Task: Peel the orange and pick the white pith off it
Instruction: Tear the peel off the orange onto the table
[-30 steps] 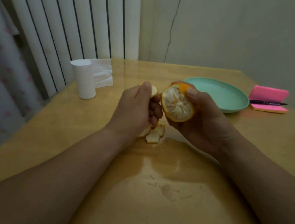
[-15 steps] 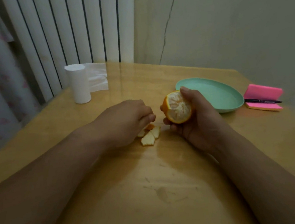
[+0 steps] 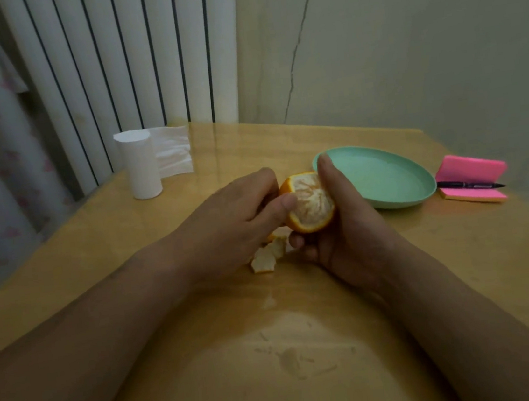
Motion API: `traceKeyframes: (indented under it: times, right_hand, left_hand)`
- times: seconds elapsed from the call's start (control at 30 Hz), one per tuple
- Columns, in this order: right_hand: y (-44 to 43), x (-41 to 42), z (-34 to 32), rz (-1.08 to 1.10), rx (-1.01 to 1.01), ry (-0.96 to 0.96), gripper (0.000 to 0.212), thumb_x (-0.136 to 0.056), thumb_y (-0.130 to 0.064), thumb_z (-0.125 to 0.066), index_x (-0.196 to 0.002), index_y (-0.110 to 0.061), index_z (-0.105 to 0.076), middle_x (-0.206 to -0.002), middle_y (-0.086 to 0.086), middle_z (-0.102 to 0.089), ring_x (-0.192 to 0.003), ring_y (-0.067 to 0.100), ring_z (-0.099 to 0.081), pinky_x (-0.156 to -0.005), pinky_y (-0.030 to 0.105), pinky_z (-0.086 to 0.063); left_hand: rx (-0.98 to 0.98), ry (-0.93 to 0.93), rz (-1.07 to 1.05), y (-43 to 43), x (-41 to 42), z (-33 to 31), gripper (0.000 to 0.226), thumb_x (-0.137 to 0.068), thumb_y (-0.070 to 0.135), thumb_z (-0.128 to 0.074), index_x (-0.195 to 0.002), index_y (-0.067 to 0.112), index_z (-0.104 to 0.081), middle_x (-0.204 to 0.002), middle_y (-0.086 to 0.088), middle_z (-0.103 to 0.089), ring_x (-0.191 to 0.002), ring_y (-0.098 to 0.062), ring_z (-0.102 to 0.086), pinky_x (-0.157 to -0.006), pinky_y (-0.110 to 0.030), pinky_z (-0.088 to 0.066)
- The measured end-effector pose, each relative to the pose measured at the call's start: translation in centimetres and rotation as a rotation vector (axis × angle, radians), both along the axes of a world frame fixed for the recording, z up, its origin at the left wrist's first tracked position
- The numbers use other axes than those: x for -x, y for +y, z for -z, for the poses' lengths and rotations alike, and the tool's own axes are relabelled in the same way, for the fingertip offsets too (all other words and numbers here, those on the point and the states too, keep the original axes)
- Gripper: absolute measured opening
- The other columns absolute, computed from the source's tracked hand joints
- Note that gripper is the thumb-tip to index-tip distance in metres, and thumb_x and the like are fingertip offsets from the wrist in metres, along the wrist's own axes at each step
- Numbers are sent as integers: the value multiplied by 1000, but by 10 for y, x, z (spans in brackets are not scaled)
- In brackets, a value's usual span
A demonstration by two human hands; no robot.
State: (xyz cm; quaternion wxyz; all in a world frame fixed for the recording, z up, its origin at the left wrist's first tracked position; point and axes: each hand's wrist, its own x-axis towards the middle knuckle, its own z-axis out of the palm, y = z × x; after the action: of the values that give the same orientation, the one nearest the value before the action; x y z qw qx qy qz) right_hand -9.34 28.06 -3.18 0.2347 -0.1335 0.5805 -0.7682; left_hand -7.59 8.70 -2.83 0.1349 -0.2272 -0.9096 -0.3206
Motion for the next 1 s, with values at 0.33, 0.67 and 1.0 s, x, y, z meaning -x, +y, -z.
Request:
traceKeyframes:
  times: [0.33, 0.67, 1.0]
  right_hand:
    - [-6, -7, -2, 124, -71, 101, 40, -105, -51, -49, -101, -13, -63, -76, 6, -65, -60, 18, -55, -51, 28, -41]
    - [-9, -6, 1, 220, -93, 126, 34, -103, -44, -52, -111, -11, -56, -73, 6, -59, -54, 18, -51, -44, 27, -35]
    - [-3, -6, -3, 137, -14, 14, 59, -94, -75, -51, -97, -18, -67, -79, 5, -63, -60, 19, -55, -49, 27, -41]
  left_hand:
    - [218, 65, -39, -1, 2, -1, 41, -96, 65, -25, -97, 31, -47, -84, 10, -55, -73, -10, -53, -61, -34, -39]
    - [217, 98, -60, 6, -1, 2, 25, -96, 43, -33, -93, 23, -47, -78, 8, -52, -69, -12, -50, -60, -36, -32]
    - [41, 99, 20, 3, 5, 9, 40, -105, 62, -25, -93, 31, -48, -81, 10, -53, -75, -9, -54, -62, -31, -37]
